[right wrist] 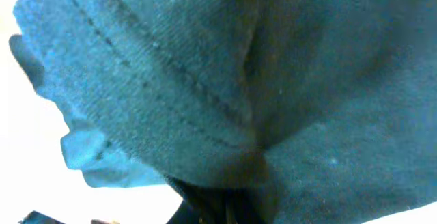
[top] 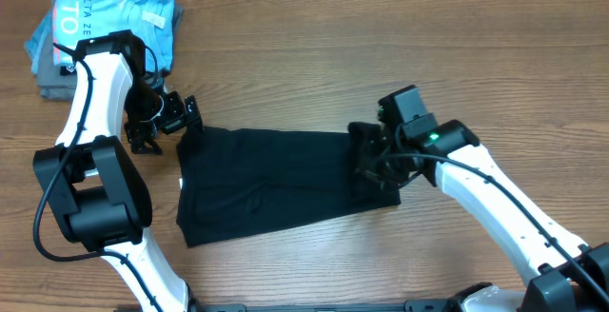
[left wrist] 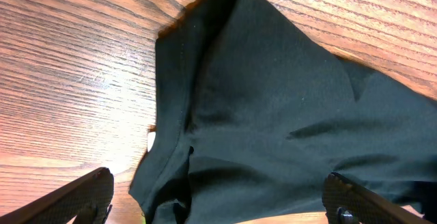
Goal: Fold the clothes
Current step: 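Fold the strip's right end leftward over the middle with the right gripper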
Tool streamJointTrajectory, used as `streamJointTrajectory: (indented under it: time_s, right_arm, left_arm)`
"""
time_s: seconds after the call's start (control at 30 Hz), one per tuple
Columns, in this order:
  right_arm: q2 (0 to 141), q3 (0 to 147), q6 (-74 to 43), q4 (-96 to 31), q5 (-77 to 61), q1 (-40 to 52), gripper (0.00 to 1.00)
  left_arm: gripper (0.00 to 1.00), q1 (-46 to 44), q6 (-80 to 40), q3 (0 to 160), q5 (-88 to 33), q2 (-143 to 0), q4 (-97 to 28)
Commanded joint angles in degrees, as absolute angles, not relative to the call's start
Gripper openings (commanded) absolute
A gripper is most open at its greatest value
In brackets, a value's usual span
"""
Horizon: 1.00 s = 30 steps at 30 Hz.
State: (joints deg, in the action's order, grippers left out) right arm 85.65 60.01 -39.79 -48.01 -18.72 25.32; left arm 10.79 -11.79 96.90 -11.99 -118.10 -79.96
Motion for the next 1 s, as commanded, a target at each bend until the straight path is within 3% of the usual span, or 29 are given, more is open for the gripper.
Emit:
streamJointTrajectory:
  time_s: [0.0,0.73,0.8,0.87,0.97]
  right_arm:
    - [85.1,61.2,-41.0,-47.6,-19.8,27.5,0.04]
    - [88.6,61.1,-46.5,-39.1,-19.5,36.1,0.1]
    - [89.9,61.1,-46.8,-38.1,-19.9,36.1,0.14]
    - [90.9,61.1,-46.8,-37.1,-20.1,36.1,0.28]
    - [92.2,61.1,-46.8,-35.3,-21.5,36.1,0.38]
  left_arm:
    - [1.0,10.2,-10.9,97.6,-12.7,-118.0,-80.1]
    - [1.0,9.3,-10.9,97.6,-12.7,-118.0,-80.2]
    - [1.0,9.3,-10.7,97.6,-12.7,-118.0,-80.4]
    - [1.0,9.3,-10.7,97.6,-12.6,-118.0,-80.4]
    - [1.0,9.3,-10.7,97.6,-12.1,-118.0,-80.5]
